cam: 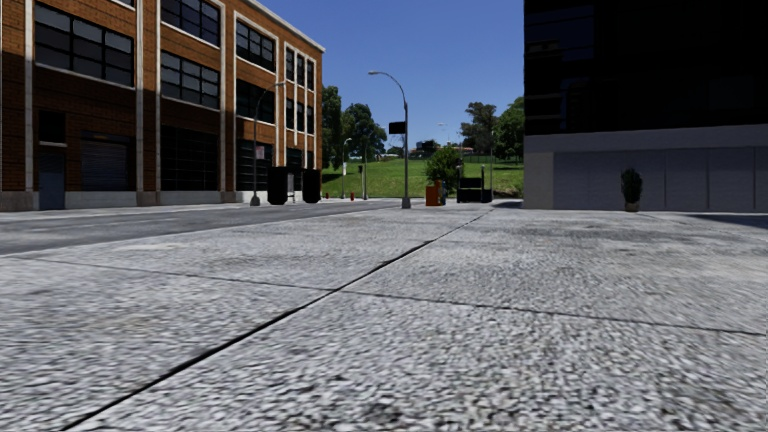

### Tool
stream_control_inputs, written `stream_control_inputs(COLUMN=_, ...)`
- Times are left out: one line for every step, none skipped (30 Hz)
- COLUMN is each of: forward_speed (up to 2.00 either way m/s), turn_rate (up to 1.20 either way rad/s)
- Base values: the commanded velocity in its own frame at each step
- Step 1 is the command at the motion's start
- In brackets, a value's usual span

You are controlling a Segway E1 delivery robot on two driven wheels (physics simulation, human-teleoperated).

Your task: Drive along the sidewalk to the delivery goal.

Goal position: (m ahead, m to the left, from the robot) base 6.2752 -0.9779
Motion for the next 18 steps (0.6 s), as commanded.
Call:
stream_control_inputs(forward_speed=2.0, turn_rate=0.0)
stream_control_inputs(forward_speed=2.0, turn_rate=0.0)
stream_control_inputs(forward_speed=2.0, turn_rate=0.0)
stream_control_inputs(forward_speed=2.0, turn_rate=0.0)
stream_control_inputs(forward_speed=2.0, turn_rate=0.0)
stream_control_inputs(forward_speed=2.0, turn_rate=0.0)
stream_control_inputs(forward_speed=2.0, turn_rate=0.0)
stream_control_inputs(forward_speed=2.0, turn_rate=0.0)
stream_control_inputs(forward_speed=2.0, turn_rate=0.0)
stream_control_inputs(forward_speed=2.0, turn_rate=0.0)
stream_control_inputs(forward_speed=2.0, turn_rate=0.0)
stream_control_inputs(forward_speed=2.0, turn_rate=0.0)
stream_control_inputs(forward_speed=2.0, turn_rate=0.0)
stream_control_inputs(forward_speed=2.0, turn_rate=0.0)
stream_control_inputs(forward_speed=2.0, turn_rate=0.0)
stream_control_inputs(forward_speed=2.0, turn_rate=0.0)
stream_control_inputs(forward_speed=2.0, turn_rate=0.0)
stream_control_inputs(forward_speed=2.0, turn_rate=0.0)
